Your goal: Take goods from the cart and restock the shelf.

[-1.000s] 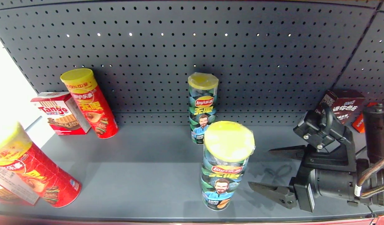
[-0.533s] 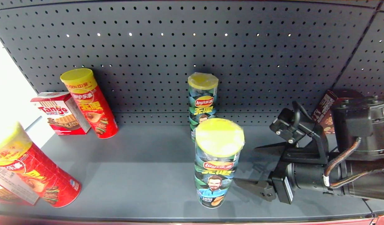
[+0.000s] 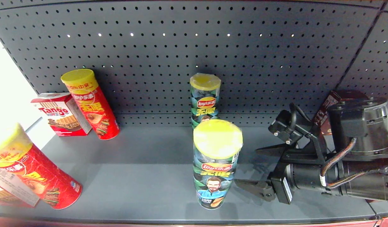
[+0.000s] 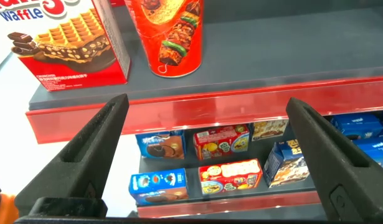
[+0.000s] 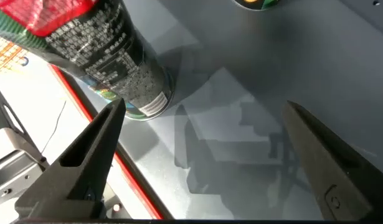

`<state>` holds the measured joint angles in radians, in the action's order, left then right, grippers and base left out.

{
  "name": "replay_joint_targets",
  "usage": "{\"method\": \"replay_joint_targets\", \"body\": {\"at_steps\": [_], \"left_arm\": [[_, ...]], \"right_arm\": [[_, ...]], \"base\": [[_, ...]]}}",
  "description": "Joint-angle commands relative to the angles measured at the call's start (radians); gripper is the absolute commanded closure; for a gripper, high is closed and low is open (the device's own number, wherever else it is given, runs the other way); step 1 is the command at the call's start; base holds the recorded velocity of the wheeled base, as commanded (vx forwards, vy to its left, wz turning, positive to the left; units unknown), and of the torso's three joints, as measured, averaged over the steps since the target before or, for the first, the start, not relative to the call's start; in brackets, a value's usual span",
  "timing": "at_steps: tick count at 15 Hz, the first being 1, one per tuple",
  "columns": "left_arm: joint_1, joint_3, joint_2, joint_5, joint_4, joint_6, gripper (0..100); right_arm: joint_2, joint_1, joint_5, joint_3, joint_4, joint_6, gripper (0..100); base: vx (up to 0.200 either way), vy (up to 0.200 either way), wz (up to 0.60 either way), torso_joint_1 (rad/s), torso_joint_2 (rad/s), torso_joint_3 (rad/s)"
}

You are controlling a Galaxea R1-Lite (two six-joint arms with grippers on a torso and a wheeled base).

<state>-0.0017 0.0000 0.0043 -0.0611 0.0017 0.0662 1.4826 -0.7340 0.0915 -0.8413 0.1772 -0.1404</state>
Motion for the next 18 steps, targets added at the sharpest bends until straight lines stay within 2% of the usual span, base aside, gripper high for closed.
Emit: {"method": "replay_joint_targets", "body": {"at_steps": [1, 18], "left_arm": [[0.000, 0.000, 0.002, 0.001, 0.000, 0.000, 0], [0.000, 0.000, 0.002, 0.000, 0.000, 0.000, 0]], "right_arm": [[0.005, -0.001, 0.001, -0.004, 0.001, -0.001, 0], [0.041, -0.013, 0.001, -0.035, 0.001, -0.001, 0]], "base": [[0.000, 0.000, 0.00, 0.000, 0.00, 0.000], [0.000, 0.000, 0.00, 0.000, 0.00, 0.000]]}}
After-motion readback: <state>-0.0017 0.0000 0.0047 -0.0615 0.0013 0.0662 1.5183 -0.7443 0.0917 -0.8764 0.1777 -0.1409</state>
